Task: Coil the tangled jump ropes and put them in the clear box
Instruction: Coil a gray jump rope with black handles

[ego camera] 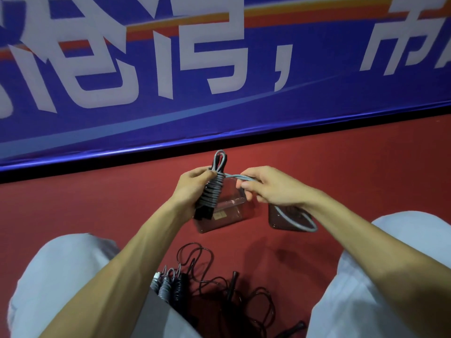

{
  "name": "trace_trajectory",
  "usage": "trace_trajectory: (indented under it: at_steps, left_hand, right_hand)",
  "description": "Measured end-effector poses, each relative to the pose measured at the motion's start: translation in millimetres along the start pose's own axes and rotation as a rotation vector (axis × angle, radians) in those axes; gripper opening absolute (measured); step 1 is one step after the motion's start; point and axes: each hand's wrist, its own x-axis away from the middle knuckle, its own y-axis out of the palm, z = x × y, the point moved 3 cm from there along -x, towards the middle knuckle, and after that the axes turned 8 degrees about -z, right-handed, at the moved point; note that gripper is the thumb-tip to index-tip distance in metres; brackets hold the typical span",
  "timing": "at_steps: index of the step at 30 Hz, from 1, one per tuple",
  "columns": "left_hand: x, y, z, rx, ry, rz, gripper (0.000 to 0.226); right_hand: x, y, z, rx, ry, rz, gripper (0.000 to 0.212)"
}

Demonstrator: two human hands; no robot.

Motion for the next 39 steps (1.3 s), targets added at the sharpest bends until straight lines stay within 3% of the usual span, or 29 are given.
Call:
trace_trajectory:
  at_steps: [3, 7, 10, 15, 19, 23, 27, 31, 36, 39]
  left_hand:
    - [0.4, -1.7, 3.7, -0.239, 0.109, -0.049, 0.016]
    - [-1.6, -3.6, -2.0, -0.730, 0.179, -0.196, 0.034]
    - [1.6, 3.6, -6.9, -1.017, 0.252, -0.298, 0.033]
    - [9.0, 15.0, -10.4, -1.121, 0.337, -0.480, 0.022]
    - [15.0, 22.1, -15.0, -1.123, 0.348, -0.534, 0.007]
    - [18.7, 24.3, -12.5, -1.002, 0.328, -0.478, 0.021]
    - [20.3, 29.4, -12.5, -0.942, 0.296, -0.404, 0.025]
    - [20.5, 31.4, -6.1, -0.771, 0.255, -0.385, 0.008]
    - [21.4, 27.0, 8.2, -0.419, 0.201, -0.259, 0.021]
    - [23.1, 25.2, 10.1, -0.267, 0.166, -0.251, 0.036]
  right_hand:
    - [2.2, -2.1, -4.3, 0.301, -0.115, 0.069, 0.016]
    - [7.2, 2.9, -6.1, 0.685, -0.220, 0.071, 0.012]
    - [6.8, 4.6, -5.3, 0.698, -0.359, 0.166, 0.015]
    - [3.7, 2.5, -2.0, 0.593, -0.348, 0.316, 0.008]
    - [0.9, -2.0, 5.6, 0.401, -0.175, 0.463, 0.029]
    - [-2.4, -5.0, 11.2, 0.241, -0.057, 0.505, 0.035]
    - [-5.0, -13.0, 16.4, 0.186, 0.001, 0.407, 0.029]
    - [-6.6, -22.9, 27.6, 0.189, -0.005, 0.404, 0.011]
    - [-6.7, -16.0, 28.0, 0.337, -0.067, 0.221, 0.019]
    - [-6.0, -9.4, 33.8, 0.400, 0.073, 0.204, 0.019]
